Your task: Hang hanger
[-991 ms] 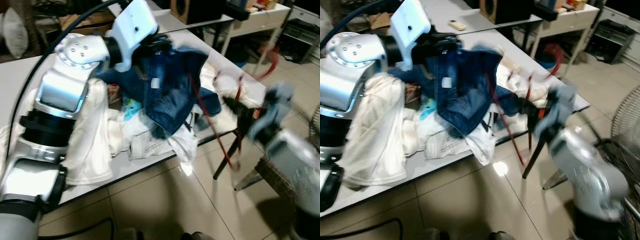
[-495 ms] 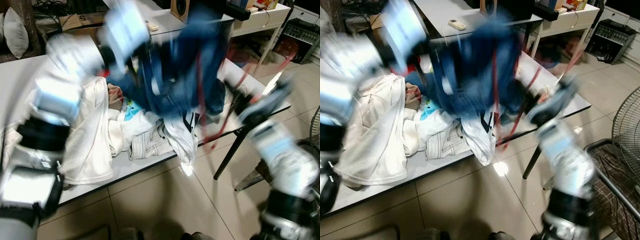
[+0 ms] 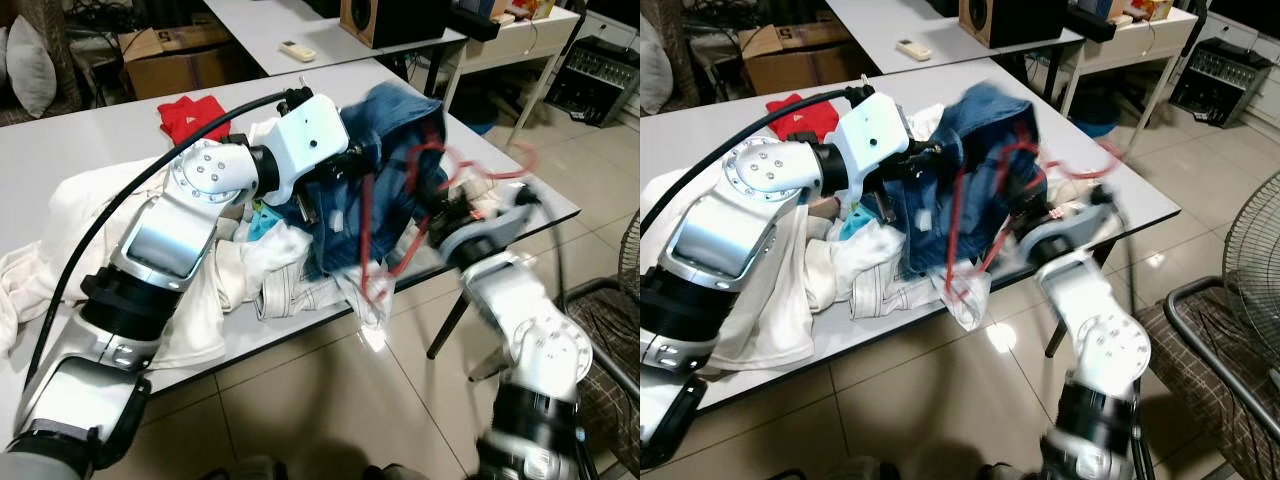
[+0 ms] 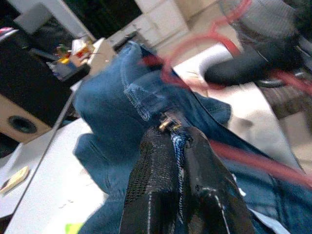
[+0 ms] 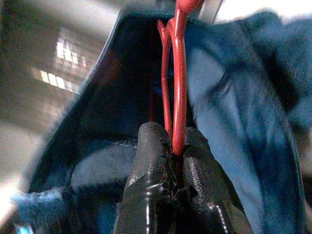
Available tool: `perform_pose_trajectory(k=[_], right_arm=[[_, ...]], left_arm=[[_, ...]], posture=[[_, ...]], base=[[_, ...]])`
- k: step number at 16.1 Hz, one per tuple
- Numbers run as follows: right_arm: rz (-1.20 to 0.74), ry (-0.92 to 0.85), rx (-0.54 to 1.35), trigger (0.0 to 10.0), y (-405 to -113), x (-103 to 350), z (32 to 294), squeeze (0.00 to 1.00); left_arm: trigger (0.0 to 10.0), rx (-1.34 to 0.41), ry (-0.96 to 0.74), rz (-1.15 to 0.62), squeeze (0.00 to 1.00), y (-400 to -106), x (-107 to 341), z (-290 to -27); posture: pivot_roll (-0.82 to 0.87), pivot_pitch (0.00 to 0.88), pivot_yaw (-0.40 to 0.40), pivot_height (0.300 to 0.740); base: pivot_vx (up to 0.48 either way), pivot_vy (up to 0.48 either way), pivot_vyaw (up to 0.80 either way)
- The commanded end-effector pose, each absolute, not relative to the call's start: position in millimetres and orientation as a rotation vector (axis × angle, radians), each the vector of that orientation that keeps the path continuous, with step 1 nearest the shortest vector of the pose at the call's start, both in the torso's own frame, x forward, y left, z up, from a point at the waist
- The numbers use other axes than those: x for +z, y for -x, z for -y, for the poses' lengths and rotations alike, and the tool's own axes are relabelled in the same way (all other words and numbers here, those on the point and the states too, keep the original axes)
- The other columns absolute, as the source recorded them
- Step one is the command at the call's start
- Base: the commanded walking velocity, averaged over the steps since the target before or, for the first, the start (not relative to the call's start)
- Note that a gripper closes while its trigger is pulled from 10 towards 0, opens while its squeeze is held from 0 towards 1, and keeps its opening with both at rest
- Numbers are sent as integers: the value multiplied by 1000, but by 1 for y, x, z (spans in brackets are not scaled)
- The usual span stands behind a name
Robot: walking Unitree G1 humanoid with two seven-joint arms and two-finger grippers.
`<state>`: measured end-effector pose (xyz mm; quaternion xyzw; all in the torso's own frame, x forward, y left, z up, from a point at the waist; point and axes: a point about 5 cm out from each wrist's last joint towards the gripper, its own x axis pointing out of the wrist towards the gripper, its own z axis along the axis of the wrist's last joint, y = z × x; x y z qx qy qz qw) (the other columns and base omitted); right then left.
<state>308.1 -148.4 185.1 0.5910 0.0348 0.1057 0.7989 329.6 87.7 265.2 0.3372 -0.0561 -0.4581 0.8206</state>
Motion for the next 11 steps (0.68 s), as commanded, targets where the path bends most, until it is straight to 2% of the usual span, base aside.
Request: perform_pose_trajectory(k=[1, 3, 4, 7, 8, 11], right_arm=[[-12, -1458, 204, 10000, -313, 192, 147, 0], [-22, -1443, 219, 10000, -316, 195, 143, 0], [-27, -1437, 206, 10000, -319, 194, 142, 0], [-49, -1387, 103, 10000, -335, 184, 138, 0], [-54, -1349, 62, 10000, -344, 183, 134, 0], [-43, -1310, 60, 10000, -355, 188, 123, 0]], left_arm=[[0, -1002, -777, 112, 0, -326, 259, -89], [0, -986, -832, 97, 0, -327, 255, -94], [0, -1006, -805, 92, 0, -325, 256, -93], [0, -1179, -681, 54, 0, -309, 257, -88], [0, -1285, -575, 51, 0, -299, 262, -79], [0, -1457, -438, 46, 0, -281, 270, -64]], posture=[[6, 20, 11, 740], [9, 22, 10, 740], [10, 22, 8, 740], [15, 17, 5, 740], [17, 15, 3, 740], [23, 14, 0, 740]], base=[[0, 0, 0], [0, 0, 0], [0, 0, 0], [0, 0, 0], [0, 0, 0], [0, 0, 0]])
